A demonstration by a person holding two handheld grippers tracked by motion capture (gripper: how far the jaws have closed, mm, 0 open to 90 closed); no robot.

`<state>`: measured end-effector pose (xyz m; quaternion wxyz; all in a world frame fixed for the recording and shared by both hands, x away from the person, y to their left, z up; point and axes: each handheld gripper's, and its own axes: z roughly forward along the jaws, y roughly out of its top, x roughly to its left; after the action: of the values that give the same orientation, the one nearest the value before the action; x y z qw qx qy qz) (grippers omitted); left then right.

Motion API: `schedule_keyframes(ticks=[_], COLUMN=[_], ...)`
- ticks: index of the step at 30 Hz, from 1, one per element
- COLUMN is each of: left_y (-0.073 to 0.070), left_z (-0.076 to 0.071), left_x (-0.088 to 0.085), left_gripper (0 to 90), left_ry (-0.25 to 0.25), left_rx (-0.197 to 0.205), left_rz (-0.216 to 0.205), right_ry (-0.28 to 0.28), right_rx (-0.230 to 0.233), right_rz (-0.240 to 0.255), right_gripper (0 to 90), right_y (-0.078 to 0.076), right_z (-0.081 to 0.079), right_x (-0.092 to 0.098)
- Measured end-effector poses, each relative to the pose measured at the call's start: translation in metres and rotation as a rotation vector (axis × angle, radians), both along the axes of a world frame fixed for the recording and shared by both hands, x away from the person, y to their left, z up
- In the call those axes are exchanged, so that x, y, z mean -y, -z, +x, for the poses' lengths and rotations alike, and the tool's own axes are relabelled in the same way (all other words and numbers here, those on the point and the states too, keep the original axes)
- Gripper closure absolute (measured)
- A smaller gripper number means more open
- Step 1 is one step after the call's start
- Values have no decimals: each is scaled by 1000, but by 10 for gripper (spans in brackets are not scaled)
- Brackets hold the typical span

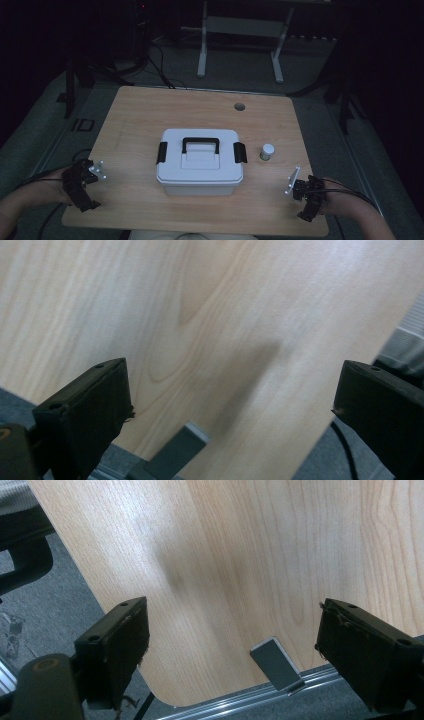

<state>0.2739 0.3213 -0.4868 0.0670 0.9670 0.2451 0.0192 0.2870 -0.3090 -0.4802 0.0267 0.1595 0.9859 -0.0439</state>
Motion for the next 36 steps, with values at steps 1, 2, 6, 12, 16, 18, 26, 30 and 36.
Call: schedule_keyframes(ticks=[1, 2, 6, 12, 16, 18, 26, 30, 36], left_y=[0, -1, -6, -17, -25, -30, -55, -67, -84], left_z=[0, 1, 3, 5, 8, 9, 14, 18, 25], left_x=[0, 1, 1, 4, 10, 14, 29, 40, 60], left_gripper=[17, 17, 17, 17, 18, 17, 19, 46, 46], left_ry=[1, 3, -3, -4, 10, 18, 55, 83, 131], left_rx=[2, -3, -7, -17, 1, -4, 10, 28, 40], left_rz=[5, 8, 7, -13, -8, -18, -41, -41, -40], right_ry=[0, -3, 3, 3, 0, 1, 1, 5, 10], right_rx=[-1, 3, -1, 5, 7, 8, 3, 2, -13], right_rz=[-3, -4, -1, -8, 4, 4, 7, 15, 14], right_gripper=[132, 132, 132, 132, 132, 132, 132, 134, 134], right_y=[0, 0, 0, 1, 0, 0, -2, -4, -4], right_z=[0, 0, 0, 0, 0, 0, 1, 1, 1], right_x=[0, -1, -2, -2, -5, -6, -8, -8, -9])
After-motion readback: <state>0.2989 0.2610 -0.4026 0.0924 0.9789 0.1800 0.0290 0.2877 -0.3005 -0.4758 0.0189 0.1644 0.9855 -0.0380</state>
